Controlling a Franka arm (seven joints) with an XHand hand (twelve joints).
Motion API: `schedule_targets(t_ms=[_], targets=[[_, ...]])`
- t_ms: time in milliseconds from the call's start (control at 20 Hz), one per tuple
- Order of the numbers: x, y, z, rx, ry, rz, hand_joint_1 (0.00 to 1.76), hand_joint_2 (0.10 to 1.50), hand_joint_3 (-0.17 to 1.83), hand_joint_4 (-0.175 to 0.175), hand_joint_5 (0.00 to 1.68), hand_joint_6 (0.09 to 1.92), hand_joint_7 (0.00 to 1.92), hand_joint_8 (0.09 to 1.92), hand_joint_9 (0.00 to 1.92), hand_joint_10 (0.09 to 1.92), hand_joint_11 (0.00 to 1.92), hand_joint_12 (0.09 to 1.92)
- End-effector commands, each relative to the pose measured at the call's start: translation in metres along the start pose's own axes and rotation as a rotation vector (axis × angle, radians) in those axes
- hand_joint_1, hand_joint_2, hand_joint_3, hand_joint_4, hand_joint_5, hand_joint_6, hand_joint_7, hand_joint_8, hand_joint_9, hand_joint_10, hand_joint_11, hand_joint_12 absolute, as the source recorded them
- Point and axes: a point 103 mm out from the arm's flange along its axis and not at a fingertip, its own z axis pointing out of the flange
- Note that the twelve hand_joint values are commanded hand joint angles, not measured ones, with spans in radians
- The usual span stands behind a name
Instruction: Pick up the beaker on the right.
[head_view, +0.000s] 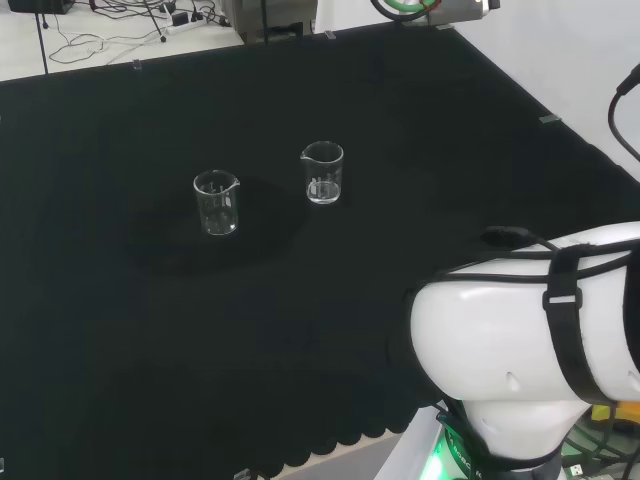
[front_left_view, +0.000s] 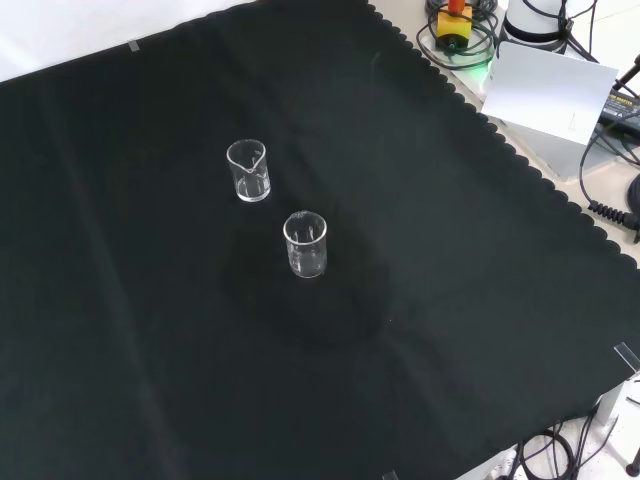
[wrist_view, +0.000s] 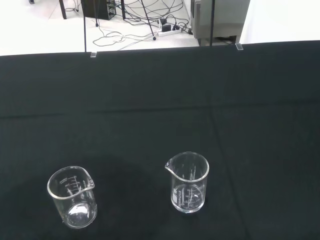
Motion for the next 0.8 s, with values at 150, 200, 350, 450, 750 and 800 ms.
schedule_targets(t_ms=[150, 200, 350, 450, 750, 800], targets=[[-0.013, 0.001, -0.001, -0.007, 0.019, 0.003, 0.18, 1.36, 0.04, -0.022, 0.34, 0.09, 0.01, 0.56, 0.12, 0.70, 0.00, 1.24], [-0.022, 0.002, -0.001, -0.008, 0.025, 0.005, 0.16, 1.37, 0.05, -0.021, 0.34, 0.09, 0.01, 0.55, 0.11, 0.70, 0.00, 1.23], [-0.050, 0.004, 0.000, -0.003, 0.034, 0.015, 0.15, 1.38, 0.05, -0.020, 0.34, 0.09, 0.01, 0.55, 0.11, 0.69, 0.00, 1.23], [-0.057, 0.005, 0.000, -0.001, 0.030, 0.023, 0.15, 1.38, 0.05, -0.020, 0.34, 0.09, 0.01, 0.55, 0.11, 0.69, 0.00, 1.23], [-0.070, 0.006, 0.011, 0.033, 0.008, 0.084, 0.16, 1.38, 0.05, -0.021, 0.35, 0.09, 0.01, 0.54, 0.12, 0.69, 0.00, 1.23], [-0.076, 0.006, 0.017, 0.042, 0.021, 0.090, 0.16, 1.37, 0.05, -0.021, 0.35, 0.09, 0.01, 0.54, 0.12, 0.69, 0.00, 1.23]])
